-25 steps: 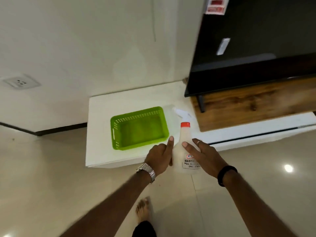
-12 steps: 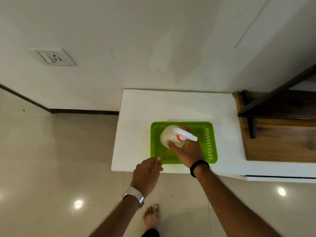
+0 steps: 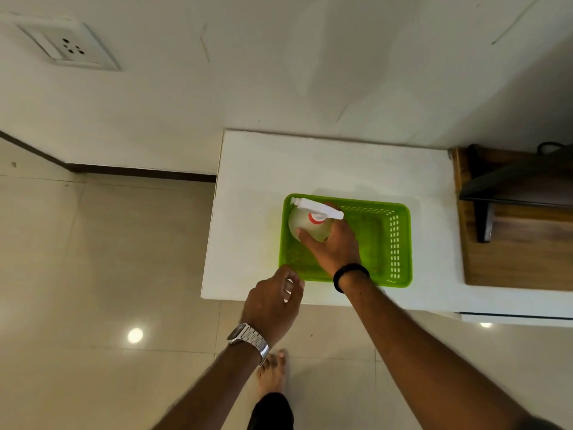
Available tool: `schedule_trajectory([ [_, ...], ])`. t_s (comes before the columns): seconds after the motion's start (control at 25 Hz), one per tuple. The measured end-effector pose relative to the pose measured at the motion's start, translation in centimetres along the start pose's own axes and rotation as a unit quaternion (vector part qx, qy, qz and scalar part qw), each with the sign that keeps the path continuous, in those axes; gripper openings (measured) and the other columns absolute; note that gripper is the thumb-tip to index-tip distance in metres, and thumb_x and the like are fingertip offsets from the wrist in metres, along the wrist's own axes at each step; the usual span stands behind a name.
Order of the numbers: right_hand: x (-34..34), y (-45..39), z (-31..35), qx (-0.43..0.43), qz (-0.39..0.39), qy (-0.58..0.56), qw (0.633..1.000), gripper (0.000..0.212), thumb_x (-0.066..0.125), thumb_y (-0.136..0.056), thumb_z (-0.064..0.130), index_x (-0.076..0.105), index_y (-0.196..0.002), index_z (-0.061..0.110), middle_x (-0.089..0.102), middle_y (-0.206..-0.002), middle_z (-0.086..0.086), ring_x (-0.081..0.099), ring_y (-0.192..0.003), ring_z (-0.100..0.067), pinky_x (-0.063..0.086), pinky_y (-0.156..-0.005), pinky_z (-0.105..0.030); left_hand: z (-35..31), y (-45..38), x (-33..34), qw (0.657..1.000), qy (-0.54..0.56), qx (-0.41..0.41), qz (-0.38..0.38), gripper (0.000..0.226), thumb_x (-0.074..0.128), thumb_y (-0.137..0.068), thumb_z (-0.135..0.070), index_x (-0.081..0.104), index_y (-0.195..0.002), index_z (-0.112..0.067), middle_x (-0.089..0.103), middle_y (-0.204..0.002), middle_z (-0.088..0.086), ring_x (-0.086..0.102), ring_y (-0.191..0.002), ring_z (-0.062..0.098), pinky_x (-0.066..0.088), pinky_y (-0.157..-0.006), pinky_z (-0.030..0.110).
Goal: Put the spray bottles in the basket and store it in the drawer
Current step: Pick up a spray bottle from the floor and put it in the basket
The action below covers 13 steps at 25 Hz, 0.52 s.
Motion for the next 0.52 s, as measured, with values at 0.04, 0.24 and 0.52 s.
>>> schedule_trajectory([
  [0.04,0.3,-0.2,-0.1,0.005,0.001,0.003,1.000,0.078,0.076,-0.071,0.057,0.050,-0.136,0.023,0.063,-0.127,0.004,0.059,-0.117,-0.015,0.047,-0.089,-0.024,0.0,-0.1,-0.1,1.000,0.000,-0.001,0.000,0.007,0.056,-0.094,-0.043,0.053,-0.091,-0.037,0.064,-0.072,-0.024,0.069,-0.073,-0.002,0.053,-0.065,0.023],
  [0.24,0.2,0.6,-0.3,0.030,0.008,0.000,1.000,0.094,0.079,-0.066,0.063,0.046,-0.140,0.015,0.062,-0.128,-0.003,0.059,-0.117,-0.021,0.047,-0.084,-0.025,-0.3,0.5,-0.8,1.000,-0.008,0.003,-0.019,0.011,0.056,-0.095,-0.040,0.060,-0.093,-0.031,0.071,-0.081,-0.017,0.069,-0.078,0.002,0.055,-0.070,0.027],
  [0.52,-5.5,8.1,-2.0,-0.106,-0.068,0.135,0.983,0.085,0.057,-0.091,0.051,0.022,-0.156,0.010,0.031,-0.160,-0.014,0.018,-0.152,-0.029,0.018,-0.120,-0.049,-3.1,4.2,1.2,0.983,-0.091,0.160,0.021,0.015,0.052,-0.097,-0.032,0.064,-0.094,-0.024,0.069,-0.092,-0.014,0.064,-0.089,0.005,0.053,-0.080,0.030],
])
Point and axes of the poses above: each hand's wrist, its own y-axis away from the middle knuckle, its own x-axis out of the palm, z = x × y, the point moved 4 cm from there along -y, towards the middle knuckle
